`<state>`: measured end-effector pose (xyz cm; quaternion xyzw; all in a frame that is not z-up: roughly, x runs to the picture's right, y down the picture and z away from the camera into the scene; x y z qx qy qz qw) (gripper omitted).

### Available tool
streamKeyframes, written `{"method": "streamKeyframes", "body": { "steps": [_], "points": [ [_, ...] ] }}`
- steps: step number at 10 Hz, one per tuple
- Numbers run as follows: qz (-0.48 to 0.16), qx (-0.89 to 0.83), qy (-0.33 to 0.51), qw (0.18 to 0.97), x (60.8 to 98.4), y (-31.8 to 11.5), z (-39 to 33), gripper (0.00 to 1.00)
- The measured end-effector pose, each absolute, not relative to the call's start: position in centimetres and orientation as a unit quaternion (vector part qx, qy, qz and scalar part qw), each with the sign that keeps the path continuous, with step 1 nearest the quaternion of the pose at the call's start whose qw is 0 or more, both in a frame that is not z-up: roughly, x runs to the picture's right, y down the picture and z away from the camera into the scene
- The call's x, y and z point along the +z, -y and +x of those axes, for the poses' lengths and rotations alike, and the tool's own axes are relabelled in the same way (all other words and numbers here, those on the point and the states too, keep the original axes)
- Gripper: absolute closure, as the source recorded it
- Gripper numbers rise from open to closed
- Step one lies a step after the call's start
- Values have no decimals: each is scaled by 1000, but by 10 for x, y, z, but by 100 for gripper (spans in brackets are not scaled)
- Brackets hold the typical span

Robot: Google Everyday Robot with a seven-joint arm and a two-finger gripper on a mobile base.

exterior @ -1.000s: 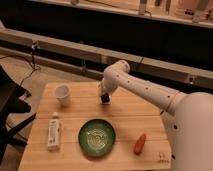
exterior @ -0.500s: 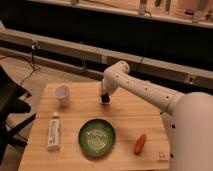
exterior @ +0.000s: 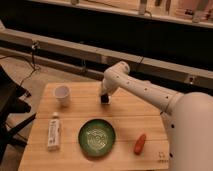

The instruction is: Place the eraser on the white sponge

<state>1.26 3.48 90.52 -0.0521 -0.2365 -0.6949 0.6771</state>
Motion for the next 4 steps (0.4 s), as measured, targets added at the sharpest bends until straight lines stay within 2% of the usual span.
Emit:
{"method": "streamKeyframes", "body": {
  "steps": [4],
  "points": [
    [-45, -694, 234, 680, 903, -35, 16, 20]
  ]
}}
